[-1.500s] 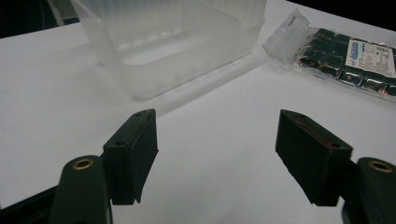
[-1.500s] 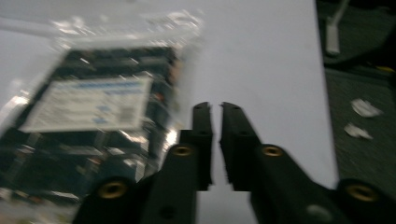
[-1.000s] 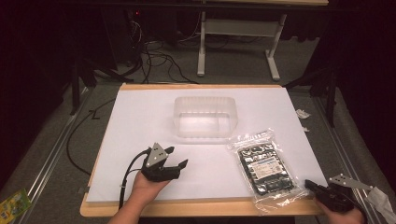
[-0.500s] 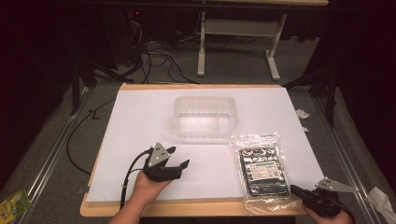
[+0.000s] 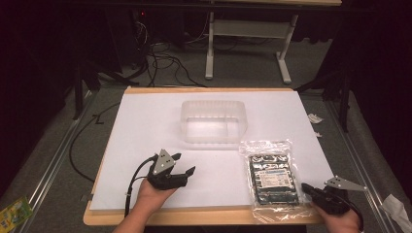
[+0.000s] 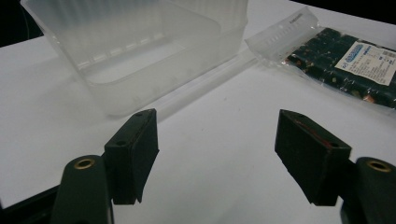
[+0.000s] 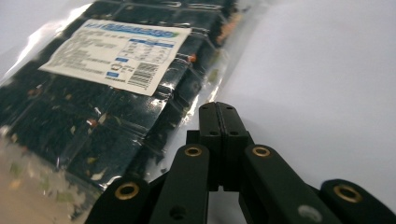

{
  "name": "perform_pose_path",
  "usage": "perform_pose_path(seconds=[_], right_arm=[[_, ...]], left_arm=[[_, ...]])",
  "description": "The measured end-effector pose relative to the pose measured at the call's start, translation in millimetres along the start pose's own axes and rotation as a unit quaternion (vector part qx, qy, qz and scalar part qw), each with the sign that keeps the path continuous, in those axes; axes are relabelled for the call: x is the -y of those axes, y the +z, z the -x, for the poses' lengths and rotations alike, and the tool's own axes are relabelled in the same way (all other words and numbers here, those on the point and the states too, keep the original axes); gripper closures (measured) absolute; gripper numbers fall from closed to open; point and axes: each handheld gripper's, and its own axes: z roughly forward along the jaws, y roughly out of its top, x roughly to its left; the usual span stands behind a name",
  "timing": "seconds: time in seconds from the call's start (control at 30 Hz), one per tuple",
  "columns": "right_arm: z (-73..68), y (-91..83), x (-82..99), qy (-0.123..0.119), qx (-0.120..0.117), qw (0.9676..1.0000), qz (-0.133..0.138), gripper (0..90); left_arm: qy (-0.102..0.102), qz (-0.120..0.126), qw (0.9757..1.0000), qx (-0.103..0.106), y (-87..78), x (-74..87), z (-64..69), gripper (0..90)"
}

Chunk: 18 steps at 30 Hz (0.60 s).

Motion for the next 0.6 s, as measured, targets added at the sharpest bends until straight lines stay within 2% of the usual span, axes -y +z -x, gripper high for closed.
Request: perform_pose_path(seconds=[0.1,0.13,0.17,0.23,0.27,0.37,0.4,0.43,0.53,0.6], right_arm=[[-11.4,-0.8,2.5,-0.005,-0.029,0.9995,-0.008,90.0],[-21.6,0.0,2.5,-0.014,-0.047,0.9987,-0.016,90.0],[-21.6,0.0,2.5,-0.014,-0.047,0.9987,-0.016,90.0],[-32.3,1.8,1.4,-0.027,-0.067,0.9972,-0.02,90.0],[-40.8,3.7,-0.2,-0.041,-0.079,0.9957,-0.023,90.0],[-40.5,1.9,-4.3,-0.045,-0.071,0.9964,-0.011,90.0],[-33.2,-0.9,-10.5,-0.024,-0.056,0.9982,0.008,89.0],[-33.2,-0.9,-10.5,-0.024,-0.056,0.9982,0.008,89.0],[-18.4,2.8,-26.4,0.004,-0.032,0.9985,0.045,85.3],[-15.9,5.2,-29.9,0.009,-0.029,0.9982,0.051,84.0]], left_arm=[[0.0,0.002,1.0,0.0,-0.4,-0.2,0.4,30.6],[0.0,0.003,1.0,0.0,-0.3,-0.2,0.4,30.6],[0.0,0.002,1.0,0.0,-0.2,-0.4,0.3,30.6],[-0.001,0.003,1.0,0.0,0.0,-0.7,0.3,30.6],[-0.001,0.004,1.0,0.0,0.1,-0.8,0.5,30.6],[0.001,0.004,1.0,-0.002,-0.3,-0.7,0.7,30.6],[0.001,0.003,1.0,-0.002,-0.6,-0.7,0.4,30.6],[0.0,0.003,1.0,-0.002,-0.7,-0.6,0.1,30.6],[-0.002,0.002,1.0,-0.006,-1.6,0.7,-1.3,30.6],[-0.003,0.001,1.0,-0.008,-3.6,1.9,-2.3,30.6]])
